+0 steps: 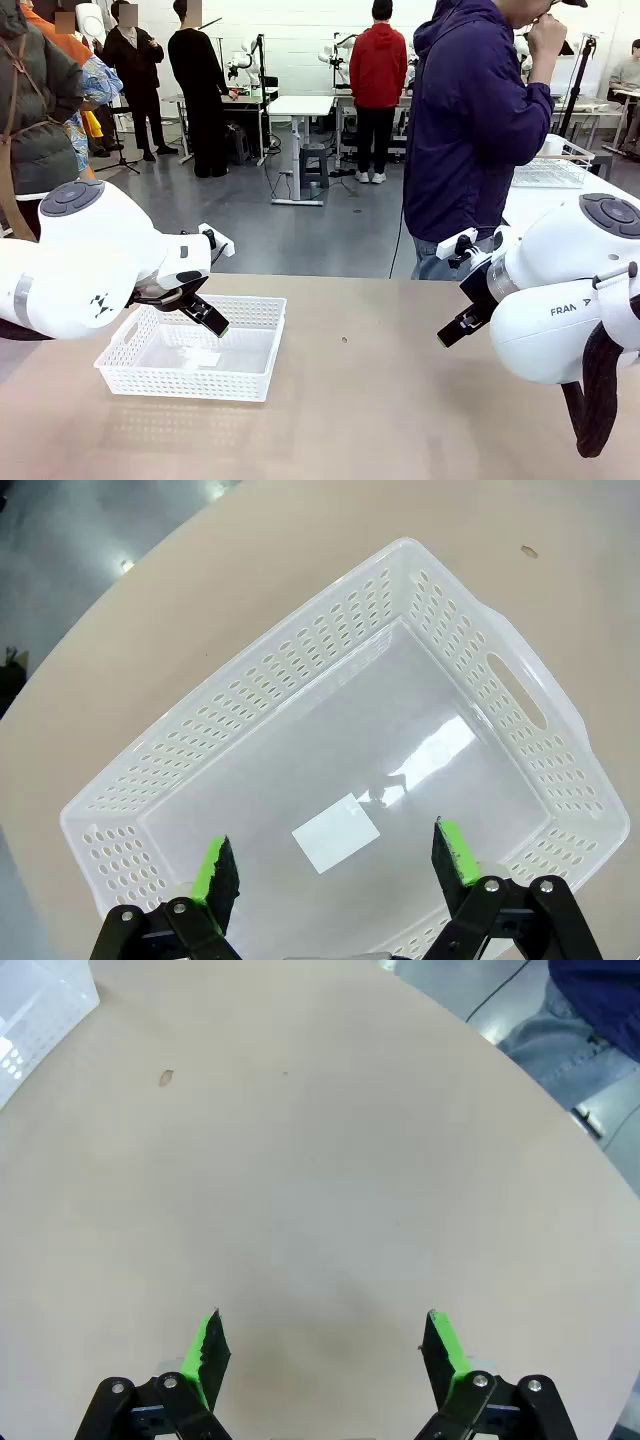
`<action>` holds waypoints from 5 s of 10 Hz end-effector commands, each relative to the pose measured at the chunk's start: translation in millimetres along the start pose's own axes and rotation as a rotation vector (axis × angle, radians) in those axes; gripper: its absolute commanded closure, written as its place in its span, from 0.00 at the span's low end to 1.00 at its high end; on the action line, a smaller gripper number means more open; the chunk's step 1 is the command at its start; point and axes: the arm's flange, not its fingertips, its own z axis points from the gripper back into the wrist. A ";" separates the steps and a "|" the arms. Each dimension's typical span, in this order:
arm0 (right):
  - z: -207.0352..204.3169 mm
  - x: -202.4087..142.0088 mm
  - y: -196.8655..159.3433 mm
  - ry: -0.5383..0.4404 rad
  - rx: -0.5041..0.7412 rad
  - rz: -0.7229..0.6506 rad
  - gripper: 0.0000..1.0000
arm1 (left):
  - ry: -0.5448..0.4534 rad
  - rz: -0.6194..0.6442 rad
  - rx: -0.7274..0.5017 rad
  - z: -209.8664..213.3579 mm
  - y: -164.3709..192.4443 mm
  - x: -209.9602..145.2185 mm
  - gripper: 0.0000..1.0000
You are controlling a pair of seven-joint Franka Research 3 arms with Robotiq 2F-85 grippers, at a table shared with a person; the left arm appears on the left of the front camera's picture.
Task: Clean and organize the cups into the basket.
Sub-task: Pick up the Organizing basket and move it to the center of the table, then pick up the Reusable plastic cup from the right side of the table and place it inside the Organizing basket.
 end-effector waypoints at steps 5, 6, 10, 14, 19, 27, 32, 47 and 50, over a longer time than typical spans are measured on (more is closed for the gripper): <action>0.0 0.0 0.0 0.000 0.000 0.000 0.00 | 0.000 0.000 0.000 0.0 -0.1 0.0 0.00; 0.0 0.0 0.0 0.000 0.000 0.000 0.00 | 0.000 0.000 0.000 0.0 -0.1 0.0 0.00; 0.0 0.0 0.0 0.000 0.000 0.000 0.00 | 0.000 0.000 0.000 0.0 -0.1 0.0 0.00; 0.0 0.0 0.0 0.000 0.000 0.000 0.00 | 0.000 0.000 0.000 0.0 -0.1 0.0 0.00; 18.4 -10.6 7.4 -0.001 -0.003 0.009 0.00 | -0.003 -0.040 -0.020 23.5 -7.9 -8.3 0.00; 192.1 -139.6 121.4 0.010 -0.308 0.079 0.00 | 0.100 -0.155 0.088 150.0 -56.5 -110.5 0.00; 201.2 12.1 93.5 0.004 -0.195 0.074 0.00 | 0.072 -0.129 0.023 172.1 -34.1 1.6 0.00; 206.5 -242.0 -152.6 -0.392 0.845 -0.806 0.00 | -0.328 0.851 -0.750 232.2 217.4 -214.9 0.00; 235.3 -292.7 -166.9 -0.405 0.832 -0.892 0.00 | -0.284 0.892 -0.673 245.1 223.6 -235.6 0.00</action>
